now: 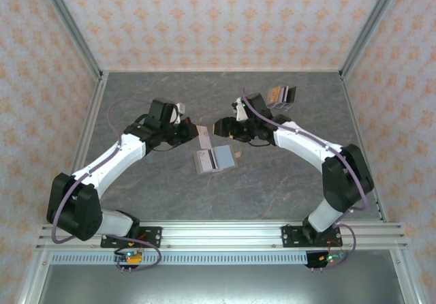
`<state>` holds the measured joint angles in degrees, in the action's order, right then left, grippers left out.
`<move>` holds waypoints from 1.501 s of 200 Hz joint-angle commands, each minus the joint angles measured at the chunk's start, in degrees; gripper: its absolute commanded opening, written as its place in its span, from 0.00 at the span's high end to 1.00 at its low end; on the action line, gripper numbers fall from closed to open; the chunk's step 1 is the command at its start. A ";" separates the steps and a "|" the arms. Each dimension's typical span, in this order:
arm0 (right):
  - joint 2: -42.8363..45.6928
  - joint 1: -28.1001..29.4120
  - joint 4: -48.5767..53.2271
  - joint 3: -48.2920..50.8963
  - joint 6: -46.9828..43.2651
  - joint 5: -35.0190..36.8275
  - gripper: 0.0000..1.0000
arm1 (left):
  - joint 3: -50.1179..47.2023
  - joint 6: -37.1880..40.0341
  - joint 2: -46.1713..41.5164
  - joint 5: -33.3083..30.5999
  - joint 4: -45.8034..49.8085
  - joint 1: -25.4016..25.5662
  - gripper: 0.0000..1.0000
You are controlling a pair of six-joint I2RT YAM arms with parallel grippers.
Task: Take the credit cards out of the card holder
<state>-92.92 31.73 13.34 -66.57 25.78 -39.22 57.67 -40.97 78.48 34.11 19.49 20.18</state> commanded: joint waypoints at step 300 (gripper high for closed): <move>-2.11 -6.92 -20.04 -1.29 15.90 -13.67 0.97 | 1.80 -7.81 0.67 10.00 -9.76 -7.19 0.41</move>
<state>-97.43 25.76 -21.61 -64.27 54.06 -60.49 57.98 -54.30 80.73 48.80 0.75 14.57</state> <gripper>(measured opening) 0.046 0.428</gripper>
